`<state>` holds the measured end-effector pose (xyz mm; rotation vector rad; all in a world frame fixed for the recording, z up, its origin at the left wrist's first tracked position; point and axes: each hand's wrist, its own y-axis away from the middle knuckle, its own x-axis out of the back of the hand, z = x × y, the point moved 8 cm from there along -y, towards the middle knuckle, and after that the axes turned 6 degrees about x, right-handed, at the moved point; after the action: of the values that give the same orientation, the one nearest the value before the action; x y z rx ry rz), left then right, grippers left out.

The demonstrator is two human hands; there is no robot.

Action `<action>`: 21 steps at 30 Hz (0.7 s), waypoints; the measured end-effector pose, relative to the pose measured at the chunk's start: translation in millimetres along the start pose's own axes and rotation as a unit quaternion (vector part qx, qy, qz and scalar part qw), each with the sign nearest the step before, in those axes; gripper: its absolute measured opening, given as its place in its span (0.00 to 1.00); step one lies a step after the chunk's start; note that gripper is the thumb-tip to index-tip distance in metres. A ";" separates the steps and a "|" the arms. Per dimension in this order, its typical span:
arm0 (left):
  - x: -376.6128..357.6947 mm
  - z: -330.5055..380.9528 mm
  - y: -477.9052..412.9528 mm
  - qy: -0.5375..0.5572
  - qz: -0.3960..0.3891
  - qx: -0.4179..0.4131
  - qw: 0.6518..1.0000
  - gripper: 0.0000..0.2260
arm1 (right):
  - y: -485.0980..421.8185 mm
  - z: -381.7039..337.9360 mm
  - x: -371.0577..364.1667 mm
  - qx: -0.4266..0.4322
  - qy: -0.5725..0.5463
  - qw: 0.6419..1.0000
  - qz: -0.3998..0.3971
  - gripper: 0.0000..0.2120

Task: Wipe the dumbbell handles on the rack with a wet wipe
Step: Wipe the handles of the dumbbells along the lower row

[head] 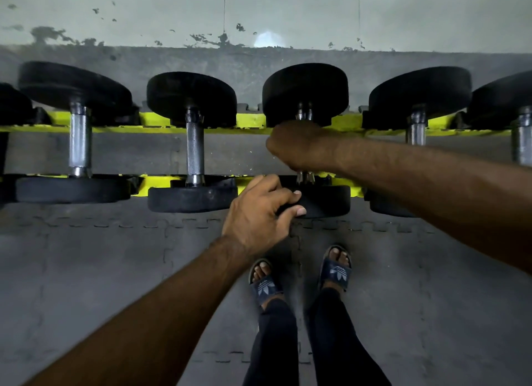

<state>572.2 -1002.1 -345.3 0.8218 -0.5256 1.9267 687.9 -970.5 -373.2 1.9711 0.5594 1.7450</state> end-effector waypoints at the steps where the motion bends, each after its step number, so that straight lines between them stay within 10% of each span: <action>1: 0.1 0.7 -0.7 -0.002 -0.003 -0.003 1.000 0.11 | 0.8 8.7 6.8 -0.032 0.007 0.998 0.056 0.08; 13: 0.3 0.8 -5.9 -0.024 -0.018 -0.013 0.999 0.12 | 31.1 44.2 -6.0 -0.153 -0.060 0.950 0.264 0.05; 21: 0.3 0.6 -4.9 -0.014 -0.003 -0.016 1.000 0.11 | 17.2 17.4 -5.8 -0.079 -0.020 0.979 0.186 0.09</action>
<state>576.6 -1000.1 -344.6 0.8289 -0.5691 1.8996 704.6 -988.9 -369.8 2.0880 0.0326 1.8901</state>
